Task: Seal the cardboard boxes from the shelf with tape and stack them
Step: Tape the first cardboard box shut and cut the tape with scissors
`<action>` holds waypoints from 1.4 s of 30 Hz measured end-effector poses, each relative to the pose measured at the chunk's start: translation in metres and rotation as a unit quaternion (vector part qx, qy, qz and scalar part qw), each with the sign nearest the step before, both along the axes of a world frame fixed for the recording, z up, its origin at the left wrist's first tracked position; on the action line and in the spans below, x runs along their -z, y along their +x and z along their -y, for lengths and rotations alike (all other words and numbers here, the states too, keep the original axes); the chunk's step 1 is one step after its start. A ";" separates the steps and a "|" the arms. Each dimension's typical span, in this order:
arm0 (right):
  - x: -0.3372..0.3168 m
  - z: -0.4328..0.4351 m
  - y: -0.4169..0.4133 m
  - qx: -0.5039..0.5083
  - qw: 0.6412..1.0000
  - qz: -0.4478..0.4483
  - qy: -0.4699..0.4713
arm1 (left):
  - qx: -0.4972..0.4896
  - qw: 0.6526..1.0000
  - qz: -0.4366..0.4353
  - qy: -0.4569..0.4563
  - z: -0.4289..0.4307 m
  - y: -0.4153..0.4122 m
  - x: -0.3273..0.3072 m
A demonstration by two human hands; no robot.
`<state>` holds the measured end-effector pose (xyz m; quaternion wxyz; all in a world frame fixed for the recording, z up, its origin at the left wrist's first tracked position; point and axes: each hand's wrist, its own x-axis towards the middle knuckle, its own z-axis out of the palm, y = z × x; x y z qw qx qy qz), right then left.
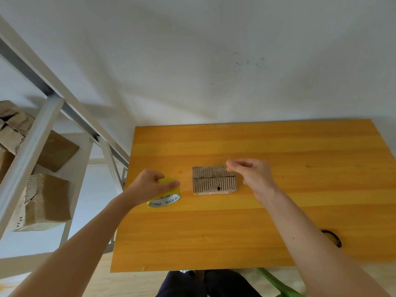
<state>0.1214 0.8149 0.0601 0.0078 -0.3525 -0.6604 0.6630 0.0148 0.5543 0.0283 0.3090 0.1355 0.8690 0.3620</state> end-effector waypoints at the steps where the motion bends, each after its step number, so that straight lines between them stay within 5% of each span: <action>1: 0.002 -0.004 0.002 0.014 1.000 0.003 0.000 | 0.000 1.000 -0.003 -0.002 0.000 -0.001 0.002; 5: 0.012 -0.016 0.012 0.048 0.998 0.031 -0.005 | 0.018 1.000 -0.021 0.005 -0.006 0.000 0.006; 13: 0.031 -0.010 0.007 0.096 0.995 0.002 -0.010 | 0.039 0.981 -0.109 -0.155 -0.009 -0.016 0.017; 21: 0.054 -0.021 0.006 0.134 0.991 0.029 0.004 | 0.056 0.992 -0.093 -0.067 -0.027 -0.027 0.014; 42: 0.095 -0.031 0.005 0.131 0.989 0.061 0.033 | 0.123 0.975 -0.131 -0.133 -0.037 -0.034 0.037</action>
